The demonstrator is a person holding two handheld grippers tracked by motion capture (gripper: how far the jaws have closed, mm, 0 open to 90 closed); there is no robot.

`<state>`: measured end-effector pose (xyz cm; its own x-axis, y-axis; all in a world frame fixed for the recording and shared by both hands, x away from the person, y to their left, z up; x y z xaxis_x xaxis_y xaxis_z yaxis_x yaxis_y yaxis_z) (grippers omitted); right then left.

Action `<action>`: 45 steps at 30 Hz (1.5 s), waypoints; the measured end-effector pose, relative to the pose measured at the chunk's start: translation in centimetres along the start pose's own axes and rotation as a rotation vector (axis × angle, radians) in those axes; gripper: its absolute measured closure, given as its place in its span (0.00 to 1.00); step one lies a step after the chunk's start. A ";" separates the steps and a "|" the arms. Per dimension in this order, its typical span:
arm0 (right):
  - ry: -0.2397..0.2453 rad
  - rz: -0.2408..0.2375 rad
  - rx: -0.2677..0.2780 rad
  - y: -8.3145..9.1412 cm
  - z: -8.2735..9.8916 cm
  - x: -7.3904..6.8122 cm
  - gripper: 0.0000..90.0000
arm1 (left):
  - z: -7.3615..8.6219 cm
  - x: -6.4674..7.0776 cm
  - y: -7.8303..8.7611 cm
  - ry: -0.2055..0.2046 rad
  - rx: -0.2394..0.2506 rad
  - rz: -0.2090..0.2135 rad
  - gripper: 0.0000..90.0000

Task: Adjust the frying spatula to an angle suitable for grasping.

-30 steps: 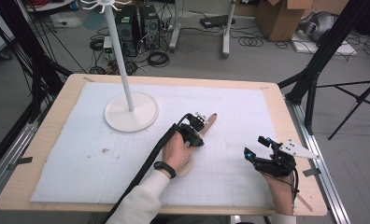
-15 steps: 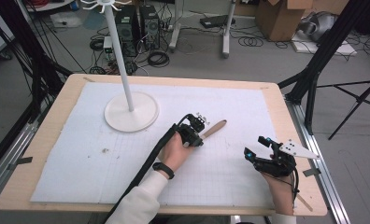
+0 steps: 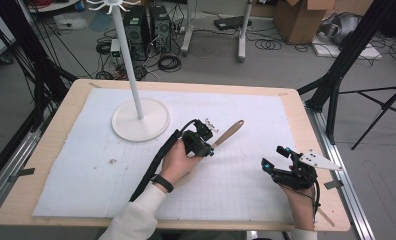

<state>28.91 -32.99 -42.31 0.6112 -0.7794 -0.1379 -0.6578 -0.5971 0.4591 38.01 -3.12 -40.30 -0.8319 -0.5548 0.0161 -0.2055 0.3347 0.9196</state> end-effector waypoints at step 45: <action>-0.003 0.010 -0.015 -0.4 0.2 0.0 0.20 | 5.3 3.5 -0.1 -0.542 -0.142 0.230 0.85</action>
Point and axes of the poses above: each handheld gripper's, and its own axes: y roughly backward along the jaws, z roughly out of its underside, x roughly to its right, the point moved 2 cm from there along -y, roughly forward along the jaws, and after that the axes turned 14 degrees about -x, right-handed, at the moved point
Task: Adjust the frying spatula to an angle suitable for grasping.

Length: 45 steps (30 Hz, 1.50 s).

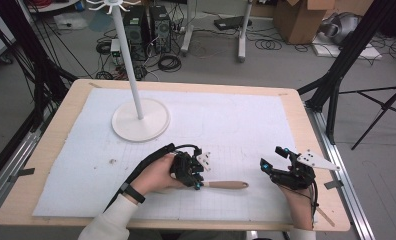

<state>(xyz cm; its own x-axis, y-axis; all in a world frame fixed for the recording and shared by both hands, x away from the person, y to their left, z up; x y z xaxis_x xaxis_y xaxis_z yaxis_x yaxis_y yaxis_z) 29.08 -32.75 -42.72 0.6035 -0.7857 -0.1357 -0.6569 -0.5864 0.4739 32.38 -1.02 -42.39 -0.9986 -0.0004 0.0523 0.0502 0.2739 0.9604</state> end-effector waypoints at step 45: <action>0.053 -0.045 -0.017 -1.4 -0.2 -1.4 0.20 | 24.4 3.7 7.6 0.462 0.897 -0.500 0.24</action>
Point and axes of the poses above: each handheld gripper's, and its own axes: y roughly backward along the jaws, z roughly out of its underside, x roughly to its right, the point moved 2 cm from there along -y, roughly forward along the jaws, and after that the axes turned 14 degrees about -x, right-handed, at the moved point
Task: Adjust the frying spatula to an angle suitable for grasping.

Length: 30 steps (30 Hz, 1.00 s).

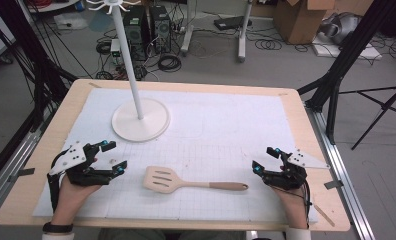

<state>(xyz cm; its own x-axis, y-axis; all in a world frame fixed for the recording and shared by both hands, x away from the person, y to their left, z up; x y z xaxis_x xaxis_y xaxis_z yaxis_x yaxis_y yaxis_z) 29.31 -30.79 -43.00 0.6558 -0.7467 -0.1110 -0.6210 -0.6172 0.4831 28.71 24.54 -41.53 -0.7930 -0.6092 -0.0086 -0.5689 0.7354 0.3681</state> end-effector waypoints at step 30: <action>0.009 -0.015 0.007 0.1 0.0 0.0 0.20 | 1.0 -0.4 1.0 0.019 0.019 -0.013 0.24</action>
Point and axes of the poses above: each handheld gripper's, and its own axes: y roughly backward along the jaws, z roughly out of its underside, x roughly to its right, the point moved 2 cm from there along -y, roughly forward along the jaws, and after that the axes turned 14 degrees about -x, right-handed, at the moved point
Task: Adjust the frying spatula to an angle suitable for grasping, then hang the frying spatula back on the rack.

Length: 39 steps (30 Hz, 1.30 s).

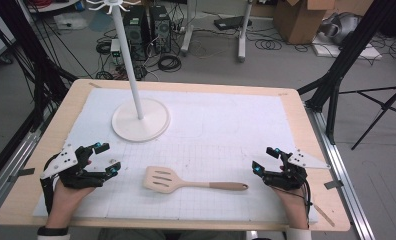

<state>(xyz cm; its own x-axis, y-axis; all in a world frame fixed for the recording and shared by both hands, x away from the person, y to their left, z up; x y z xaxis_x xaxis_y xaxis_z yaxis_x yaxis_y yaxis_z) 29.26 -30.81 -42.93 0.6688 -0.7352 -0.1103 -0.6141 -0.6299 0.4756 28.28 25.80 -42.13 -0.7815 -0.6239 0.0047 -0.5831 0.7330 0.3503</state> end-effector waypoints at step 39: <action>0.053 -0.061 -0.013 -0.2 -0.3 -0.8 0.23 | -2.6 2.7 -1.7 -0.084 -0.026 0.134 0.24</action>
<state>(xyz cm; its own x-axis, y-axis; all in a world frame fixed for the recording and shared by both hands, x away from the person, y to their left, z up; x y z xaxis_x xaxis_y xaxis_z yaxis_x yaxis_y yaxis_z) 28.99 -29.96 -42.66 0.7264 -0.6809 -0.0930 -0.5661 -0.6696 0.4809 27.76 22.15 -40.33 -0.8684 -0.4953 -0.0247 -0.4672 0.8004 0.3756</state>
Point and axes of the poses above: each handheld gripper's, and its own axes: y roughly backward along the jaws, z roughly out of its underside, x roughly to its right, the point moved 2 cm from there along -y, roughly forward along the jaws, and after that the axes turned 14 degrees about -x, right-handed, at the moved point
